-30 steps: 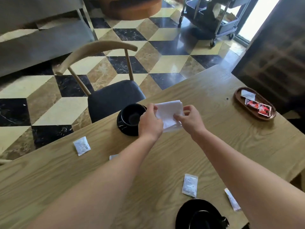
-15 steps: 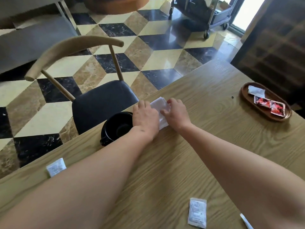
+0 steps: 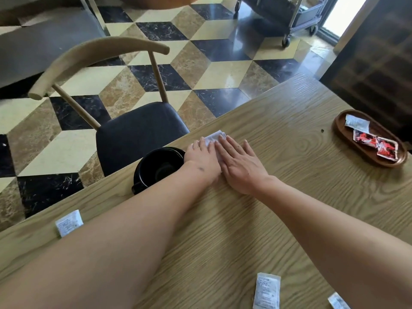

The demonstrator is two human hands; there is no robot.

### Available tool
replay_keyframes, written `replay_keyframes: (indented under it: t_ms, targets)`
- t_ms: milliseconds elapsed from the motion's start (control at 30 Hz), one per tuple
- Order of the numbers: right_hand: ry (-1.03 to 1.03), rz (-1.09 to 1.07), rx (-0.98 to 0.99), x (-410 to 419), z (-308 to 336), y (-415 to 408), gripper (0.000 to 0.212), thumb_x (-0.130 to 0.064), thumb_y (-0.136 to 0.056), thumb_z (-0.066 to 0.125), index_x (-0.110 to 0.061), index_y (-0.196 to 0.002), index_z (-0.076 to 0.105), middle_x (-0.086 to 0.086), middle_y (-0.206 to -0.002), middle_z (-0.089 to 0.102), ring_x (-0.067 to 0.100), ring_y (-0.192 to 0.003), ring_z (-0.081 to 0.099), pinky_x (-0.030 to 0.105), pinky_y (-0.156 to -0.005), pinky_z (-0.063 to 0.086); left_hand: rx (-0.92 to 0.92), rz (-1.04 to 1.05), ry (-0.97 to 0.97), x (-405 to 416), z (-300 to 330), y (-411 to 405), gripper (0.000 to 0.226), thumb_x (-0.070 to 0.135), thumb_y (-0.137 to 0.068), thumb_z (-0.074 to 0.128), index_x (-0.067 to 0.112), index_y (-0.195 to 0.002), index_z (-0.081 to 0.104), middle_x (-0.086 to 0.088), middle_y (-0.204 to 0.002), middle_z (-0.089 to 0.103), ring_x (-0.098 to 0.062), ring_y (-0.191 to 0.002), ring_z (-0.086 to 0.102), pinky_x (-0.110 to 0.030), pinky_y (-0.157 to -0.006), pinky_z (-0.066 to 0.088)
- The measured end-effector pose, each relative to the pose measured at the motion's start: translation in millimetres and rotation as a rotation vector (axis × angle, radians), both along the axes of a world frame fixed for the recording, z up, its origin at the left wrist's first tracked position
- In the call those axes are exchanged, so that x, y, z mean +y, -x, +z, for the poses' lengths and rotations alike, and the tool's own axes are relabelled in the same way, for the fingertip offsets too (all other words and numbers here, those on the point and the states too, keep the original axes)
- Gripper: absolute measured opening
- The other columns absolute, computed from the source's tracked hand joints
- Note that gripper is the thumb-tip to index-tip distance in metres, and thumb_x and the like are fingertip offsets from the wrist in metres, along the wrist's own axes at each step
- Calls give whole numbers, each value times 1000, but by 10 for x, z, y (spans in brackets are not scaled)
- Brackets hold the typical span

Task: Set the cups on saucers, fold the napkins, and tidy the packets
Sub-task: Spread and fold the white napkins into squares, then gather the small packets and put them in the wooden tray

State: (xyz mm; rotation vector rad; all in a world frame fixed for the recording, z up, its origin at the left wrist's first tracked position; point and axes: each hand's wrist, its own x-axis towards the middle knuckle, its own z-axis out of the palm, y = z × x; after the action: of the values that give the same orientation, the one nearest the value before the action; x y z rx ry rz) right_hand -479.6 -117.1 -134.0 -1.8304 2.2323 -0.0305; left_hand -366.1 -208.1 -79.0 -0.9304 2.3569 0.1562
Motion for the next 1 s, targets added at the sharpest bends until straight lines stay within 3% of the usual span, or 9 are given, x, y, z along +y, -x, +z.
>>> replay_keyframes:
  t_ms: [133,233,300,367,467,567,700,833,1000]
  targets:
    - [-88,-22,-10,-65,114,-40,64,-50,-102,14,-30,-162,-1,-8,-170,-8,16,-155,-13,59,-121,-10,-17,73,-31,46,42,74,74,29,-105,35,3,-159,-8,-23,-168,-8,-35,-157,-3,-44,-127,5]
    - [-90,-35,-46,-62,356,-74,71,-48,-99,38,-30,-161,8,-7,-170,1,23,-156,-10,60,-122,-1,82,82,43,188,185,101,73,27,-100,48,3,-159,13,-21,-165,18,-35,-154,13,-44,-125,16]
    - [88,-135,-111,59,511,-118,68,-38,-97,49,-22,-159,24,-2,-168,20,25,-156,6,51,-123,17,284,56,135,369,262,51,57,24,-99,49,6,-151,35,-18,-155,36,-36,-146,26,-42,-120,24]
    - [304,-329,-193,357,619,-174,56,-31,-96,53,-14,-148,45,6,-159,38,28,-149,25,46,-114,31,611,95,173,682,282,-83,40,22,-97,49,8,-134,54,-17,-137,52,-36,-129,42,-41,-107,34]
    - [366,-563,-322,962,725,-280,43,-19,-89,60,-7,-130,60,12,-143,51,32,-134,41,46,-108,40,847,306,9,1247,264,-380,29,17,-88,60,11,-116,64,-15,-115,60,-34,-110,53,-40,-96,42]
    - [257,-651,-418,1649,751,-410,30,-13,-88,61,-6,-117,68,11,-125,60,28,-118,55,42,-102,45,704,542,-255,1800,142,-726,27,25,-87,68,13,-112,67,-9,-110,65,-28,-102,62,-39,-91,50]
    - [135,-779,-445,2591,778,-474,22,-13,-89,60,-13,-107,72,3,-106,64,15,-91,62,24,-79,42,590,717,-324,2414,53,-1019,25,34,-81,74,17,-99,70,-4,-100,71,-24,-95,66,-34,-82,53]
    - [39,-899,-464,3240,782,-540,19,-19,-91,61,-15,-108,69,1,-104,64,16,-91,62,26,-77,43,625,803,-250,2745,63,-1026,21,33,-82,75,18,-95,68,-3,-102,67,-25,-101,63,-34,-78,48]
    - [-3,-907,-550,3425,734,-753,20,-21,-93,63,-13,-110,68,0,-109,64,15,-96,62,23,-79,43,536,794,-192,2891,49,-870,44,42,-82,78,12,-110,62,-5,-116,58,-27,-118,50,-34,-82,41]
